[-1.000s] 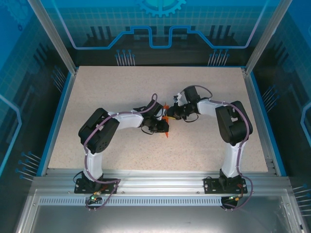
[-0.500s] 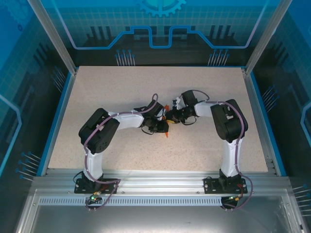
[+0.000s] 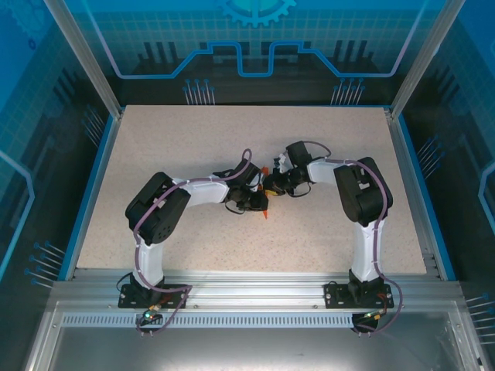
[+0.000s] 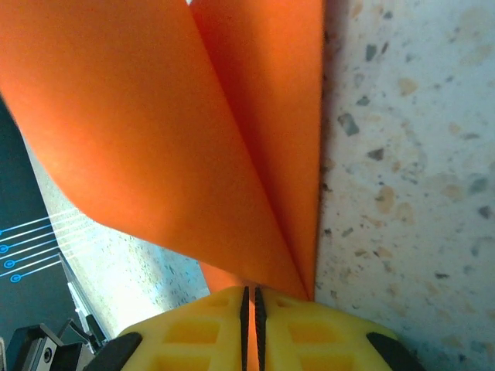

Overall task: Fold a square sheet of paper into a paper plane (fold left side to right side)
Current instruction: Fold the wing for the fifth time at the center of the table.

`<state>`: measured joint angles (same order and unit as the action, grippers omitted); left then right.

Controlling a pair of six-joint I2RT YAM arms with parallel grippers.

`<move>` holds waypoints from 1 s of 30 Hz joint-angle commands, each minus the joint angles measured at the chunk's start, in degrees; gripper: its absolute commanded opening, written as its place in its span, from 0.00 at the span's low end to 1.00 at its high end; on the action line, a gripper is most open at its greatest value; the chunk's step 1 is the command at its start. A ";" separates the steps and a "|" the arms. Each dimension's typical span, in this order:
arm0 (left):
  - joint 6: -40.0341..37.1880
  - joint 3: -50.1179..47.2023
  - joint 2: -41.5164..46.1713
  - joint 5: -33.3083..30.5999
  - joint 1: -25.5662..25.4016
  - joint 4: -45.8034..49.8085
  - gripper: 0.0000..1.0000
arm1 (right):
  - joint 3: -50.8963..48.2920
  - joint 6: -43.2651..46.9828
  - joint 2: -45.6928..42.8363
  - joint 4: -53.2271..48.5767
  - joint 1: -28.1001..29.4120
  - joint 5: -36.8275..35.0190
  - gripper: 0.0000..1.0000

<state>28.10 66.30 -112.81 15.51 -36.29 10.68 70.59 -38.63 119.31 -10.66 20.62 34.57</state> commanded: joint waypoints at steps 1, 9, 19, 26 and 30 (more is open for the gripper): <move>-1.55 -1.53 -3.90 -4.88 -0.05 6.11 0.17 | 2.59 0.32 2.90 3.02 -1.36 -6.82 0.14; -1.64 -1.52 -4.33 -4.79 -0.16 6.02 0.17 | 5.83 0.09 4.35 2.44 -2.03 -6.88 0.14; -1.73 -1.53 -4.47 -4.88 -0.16 6.05 0.17 | 10.59 0.53 6.58 0.04 -2.43 -7.32 0.15; -1.76 -1.35 -4.65 -4.92 -0.18 6.15 0.17 | 14.57 1.18 8.82 -2.22 -2.38 -8.12 0.15; -1.90 -1.24 -4.59 -4.92 -0.18 6.29 0.17 | 17.11 1.33 10.45 -3.41 -2.43 -8.69 0.15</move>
<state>28.05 66.63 -113.21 14.76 -36.29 9.91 84.97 -38.59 127.07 -15.11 19.66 30.74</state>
